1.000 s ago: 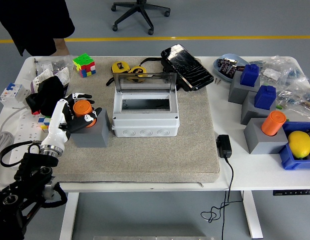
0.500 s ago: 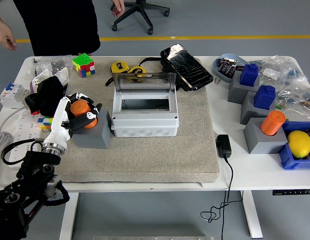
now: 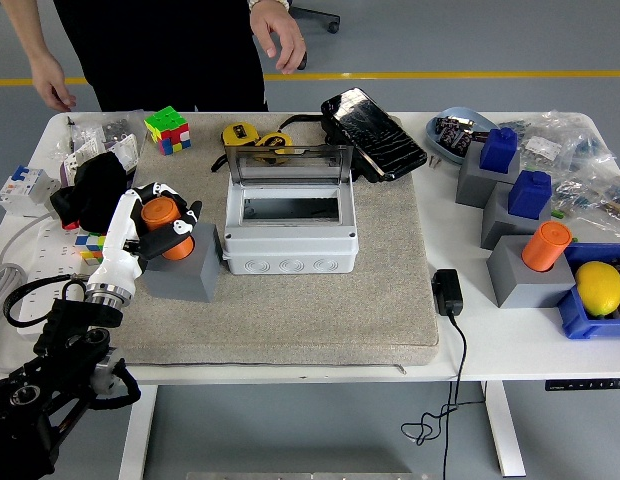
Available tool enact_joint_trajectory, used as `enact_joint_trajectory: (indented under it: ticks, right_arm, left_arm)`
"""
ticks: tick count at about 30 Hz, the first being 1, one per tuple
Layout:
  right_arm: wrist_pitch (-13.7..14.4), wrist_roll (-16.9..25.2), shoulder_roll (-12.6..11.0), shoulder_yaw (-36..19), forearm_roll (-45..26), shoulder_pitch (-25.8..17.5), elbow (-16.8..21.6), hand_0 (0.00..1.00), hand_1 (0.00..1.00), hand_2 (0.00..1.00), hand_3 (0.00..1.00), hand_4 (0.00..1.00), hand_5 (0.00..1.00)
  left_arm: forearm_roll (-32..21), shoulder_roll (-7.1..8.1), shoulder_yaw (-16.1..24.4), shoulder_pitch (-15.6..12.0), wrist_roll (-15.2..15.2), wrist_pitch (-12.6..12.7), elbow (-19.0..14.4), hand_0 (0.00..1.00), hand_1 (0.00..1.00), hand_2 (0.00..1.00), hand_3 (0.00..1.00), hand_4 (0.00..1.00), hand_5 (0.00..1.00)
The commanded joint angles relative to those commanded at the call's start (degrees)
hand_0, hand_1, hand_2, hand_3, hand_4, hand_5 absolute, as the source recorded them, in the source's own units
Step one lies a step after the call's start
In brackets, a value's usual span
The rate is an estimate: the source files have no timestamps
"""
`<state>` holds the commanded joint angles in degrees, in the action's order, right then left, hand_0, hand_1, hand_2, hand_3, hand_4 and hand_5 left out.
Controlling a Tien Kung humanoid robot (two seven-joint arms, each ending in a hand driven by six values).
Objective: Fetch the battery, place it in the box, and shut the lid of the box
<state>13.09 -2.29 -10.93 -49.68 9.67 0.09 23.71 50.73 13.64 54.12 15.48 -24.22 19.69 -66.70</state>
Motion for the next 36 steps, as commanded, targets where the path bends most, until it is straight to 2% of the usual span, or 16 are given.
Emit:
enact_joint_trajectory:
  ticks: [1, 6, 7, 12, 13, 18, 19, 21, 24, 25, 27, 30, 36]
  right_arm:
    - [0.0, 0.0, 0.0, 0.0, 0.0, 0.0, 0.0, 0.582, 0.643, 0.657, 0.544, 0.870, 0.408]
    - [0.1, 0.1, 0.0, -0.1, -0.1, 0.0, -0.1, 0.582, 0.643, 0.657, 0.544, 0.870, 0.408]
    - [0.1, 0.2, 0.0, -0.1, 0.0, 0.0, 0.0, 0.582, 0.643, 0.656, 0.544, 0.870, 0.408]
    - [0.1, 0.2, 0.0, -0.1, -0.1, 0.1, 0.0, 0.582, 0.643, 0.656, 0.544, 0.870, 0.408]
    - [0.1, 0.2, 0.0, -0.2, -0.1, 0.1, 0.0, 0.582, 0.642, 0.655, 0.543, 0.869, 0.407]
    - [0.2, 0.3, -0.1, -0.2, -0.1, 0.1, 0.0, 0.582, 0.642, 0.655, 0.543, 0.869, 0.407]
    - [0.2, 0.2, -0.1, -0.1, -0.2, 0.1, -0.1, 0.582, 0.642, 0.654, 0.543, 0.869, 0.407]
    - [0.2, 0.2, -0.2, 0.0, -0.2, 0.1, -0.1, 0.582, 0.642, 0.654, 0.543, 0.869, 0.407]
    - [0.2, 0.2, -0.3, 0.0, -0.4, 0.2, -0.1, 0.582, 0.642, 0.654, 0.543, 0.869, 0.407]
    - [0.2, 0.2, -0.3, 0.0, -0.4, 0.2, -0.1, 0.581, 0.642, 0.655, 0.543, 0.869, 0.407]
    - [0.2, 0.3, -0.4, -0.1, -0.4, 0.3, -0.1, 0.581, 0.642, 0.655, 0.543, 0.869, 0.407]
    - [0.3, 0.4, -0.3, -0.1, -0.5, 0.4, -0.1, 0.581, 0.642, 0.655, 0.543, 0.869, 0.407]
    - [0.2, 0.3, -0.4, 0.3, -0.7, 0.5, -0.1, 0.582, 0.642, 0.655, 0.543, 0.868, 0.406]
  left_arm:
    - [0.1, 0.01, 0.0, 0.0, 0.0, 0.0, -0.3, 0.202, 0.144, 0.172, 0.178, 0.382, 0.002]
    - [1.9, 0.51, -0.1, 0.3, 0.6, 0.2, -3.0, 0.202, 0.144, 0.172, 0.178, 0.382, 0.002]
    - [2.9, 0.91, -0.5, 0.5, 1.0, 0.3, -4.1, 0.189, 0.148, 0.167, 0.190, 0.415, 0.002]
    - [8.3, 2.98, -3.5, 2.7, 3.8, 1.5, -8.0, 0.189, 0.148, 0.167, 0.190, 0.415, 0.002]
    - [9.4, 3.37, -4.2, 3.2, 4.5, 1.7, -8.6, 0.176, 0.129, 0.151, 0.195, 0.645, 0.002]
    - [14.4, 5.46, -10.0, 7.9, 9.1, 4.7, -11.3, 0.176, 0.129, 0.151, 0.195, 0.645, 0.002]
    - [15.5, 5.67, -11.6, 9.3, 10.1, 5.4, -11.4, 0.146, 0.109, 0.133, 0.188, 0.875, 0.003]
    - [17.9, 5.89, -14.5, 12.0, 11.8, 6.7, -11.1, 0.146, 0.109, 0.133, 0.188, 0.875, 0.003]
    - [21.8, 5.77, -18.4, 15.9, 14.6, 8.1, -10.4, 0.146, 0.109, 0.133, 0.188, 0.875, 0.003]
    - [22.8, 5.71, -19.2, 16.7, 14.9, 8.4, -10.3, 0.142, 0.106, 0.120, 0.184, 0.907, 0.024]
    - [25.3, 5.38, -21.8, 19.0, 15.5, 9.3, -9.7, 0.142, 0.106, 0.120, 0.184, 0.907, 0.024]
    - [27.6, 4.81, -25.0, 21.5, 16.5, 10.1, -9.0, 0.142, 0.106, 0.120, 0.184, 0.907, 0.024]
    - [32.9, 3.20, -31.1, 26.4, 20.9, 10.7, -7.4, 0.143, 0.096, 0.119, 0.185, 0.927, 0.042]
